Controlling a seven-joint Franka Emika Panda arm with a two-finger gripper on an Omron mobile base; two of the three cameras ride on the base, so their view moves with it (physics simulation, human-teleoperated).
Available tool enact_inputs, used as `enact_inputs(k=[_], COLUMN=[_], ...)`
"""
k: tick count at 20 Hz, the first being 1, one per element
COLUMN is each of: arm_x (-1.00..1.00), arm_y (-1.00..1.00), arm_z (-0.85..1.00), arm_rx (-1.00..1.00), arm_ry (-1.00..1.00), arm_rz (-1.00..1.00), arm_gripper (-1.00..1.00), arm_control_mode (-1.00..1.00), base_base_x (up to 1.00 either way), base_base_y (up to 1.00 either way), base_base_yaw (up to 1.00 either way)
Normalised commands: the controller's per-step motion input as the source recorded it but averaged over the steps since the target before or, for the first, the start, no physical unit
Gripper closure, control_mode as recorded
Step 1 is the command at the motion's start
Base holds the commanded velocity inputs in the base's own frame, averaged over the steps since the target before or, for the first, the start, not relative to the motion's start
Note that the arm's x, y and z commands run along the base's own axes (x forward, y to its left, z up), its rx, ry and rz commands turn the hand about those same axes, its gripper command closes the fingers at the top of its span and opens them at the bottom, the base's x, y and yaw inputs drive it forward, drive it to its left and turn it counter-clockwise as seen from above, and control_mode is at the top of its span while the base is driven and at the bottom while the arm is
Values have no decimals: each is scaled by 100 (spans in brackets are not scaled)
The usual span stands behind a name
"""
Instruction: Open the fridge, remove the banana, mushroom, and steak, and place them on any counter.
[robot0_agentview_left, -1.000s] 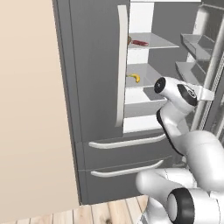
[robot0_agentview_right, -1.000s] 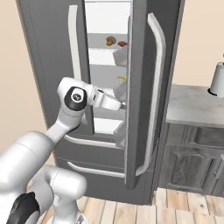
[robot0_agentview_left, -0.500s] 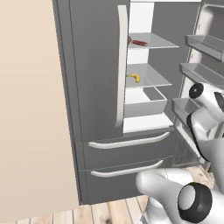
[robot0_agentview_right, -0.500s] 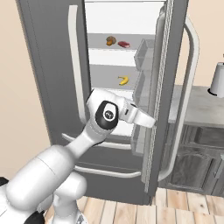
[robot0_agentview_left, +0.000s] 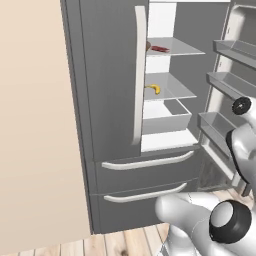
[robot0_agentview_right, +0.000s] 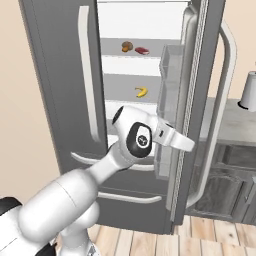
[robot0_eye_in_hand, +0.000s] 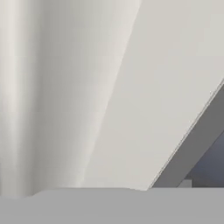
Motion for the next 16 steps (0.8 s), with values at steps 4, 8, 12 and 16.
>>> enact_inputs(k=[4, 8, 12, 16], arm_x=[-90, -100, -84, -53], arm_y=[-18, 49, 92, 100], arm_z=[13, 46, 45, 16], arm_rx=[6, 4, 0, 0], arm_ry=[-10, -8, -7, 0], arm_rz=[0, 0, 2, 26], arm_gripper=[-100, -100, -100, -100], arm_control_mode=[-100, -100, -100, -100], base_base_x=[0, 0, 0, 0], base_base_y=[0, 0, 0, 0], base_base_yaw=[0, 0, 0, 0])
